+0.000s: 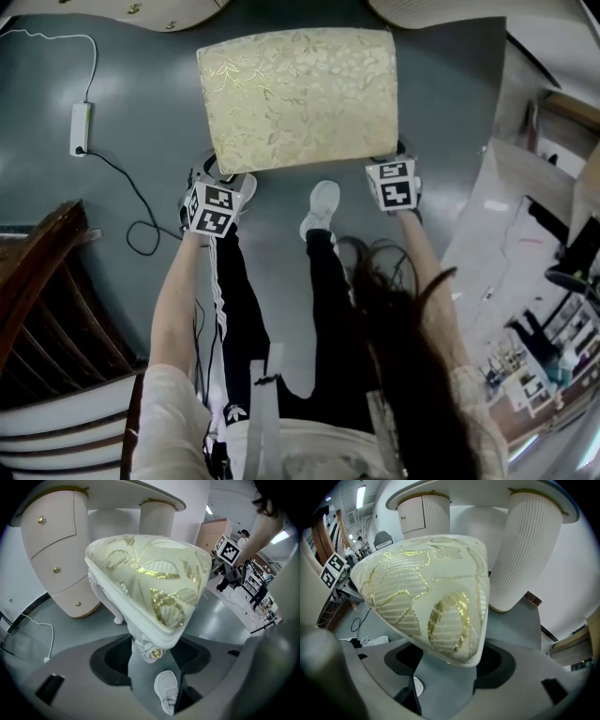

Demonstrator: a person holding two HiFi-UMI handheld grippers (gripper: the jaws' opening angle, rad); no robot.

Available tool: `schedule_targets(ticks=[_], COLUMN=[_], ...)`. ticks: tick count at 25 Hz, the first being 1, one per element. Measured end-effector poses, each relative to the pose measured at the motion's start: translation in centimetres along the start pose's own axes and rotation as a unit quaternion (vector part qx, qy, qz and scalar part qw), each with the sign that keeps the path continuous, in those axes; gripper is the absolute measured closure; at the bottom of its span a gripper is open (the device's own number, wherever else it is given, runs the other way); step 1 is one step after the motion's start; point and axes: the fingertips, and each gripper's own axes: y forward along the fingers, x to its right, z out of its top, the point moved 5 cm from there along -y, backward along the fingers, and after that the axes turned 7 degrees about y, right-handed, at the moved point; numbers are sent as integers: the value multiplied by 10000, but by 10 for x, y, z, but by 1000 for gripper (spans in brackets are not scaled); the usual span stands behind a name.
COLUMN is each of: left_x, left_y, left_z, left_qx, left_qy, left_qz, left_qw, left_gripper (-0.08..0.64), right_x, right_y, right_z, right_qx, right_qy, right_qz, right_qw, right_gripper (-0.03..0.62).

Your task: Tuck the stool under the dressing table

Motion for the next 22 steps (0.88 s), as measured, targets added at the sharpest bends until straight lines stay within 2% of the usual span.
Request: schedule_targets(ticks=[2, 4, 7, 9, 16, 22], left_x=[-5, -4, 12, 17, 1, 2], left_y=[-1, 1, 6, 7, 1, 3], left_z=[-5, -5, -3, -4, -3, -3], left_qx=[-82, -132, -229, -287, -382, -309], left_qy=[136, 38, -442, -588, -171, -139], left_qz=[-100, 18, 446, 665, 756, 710], left_qw=[9998, 9999, 9978, 9956, 9963, 9969], left_gripper=[305, 307, 308, 314, 318, 318], right_x=[-8, -7, 10, 12, -5, -3], right_y=[-1, 1, 12, 17, 8, 9], right_z=[-8, -8, 5, 7, -6, -4], right_qx=[-68, -76, -83, -54, 163, 163], right_qy=[122, 59, -510, -791, -552, -592], right_qz=[-17, 57, 365, 519, 396, 336], right_qw=[9999, 9999, 9980, 9955, 9976, 9975], right_gripper=[264, 267, 273, 278, 282, 282])
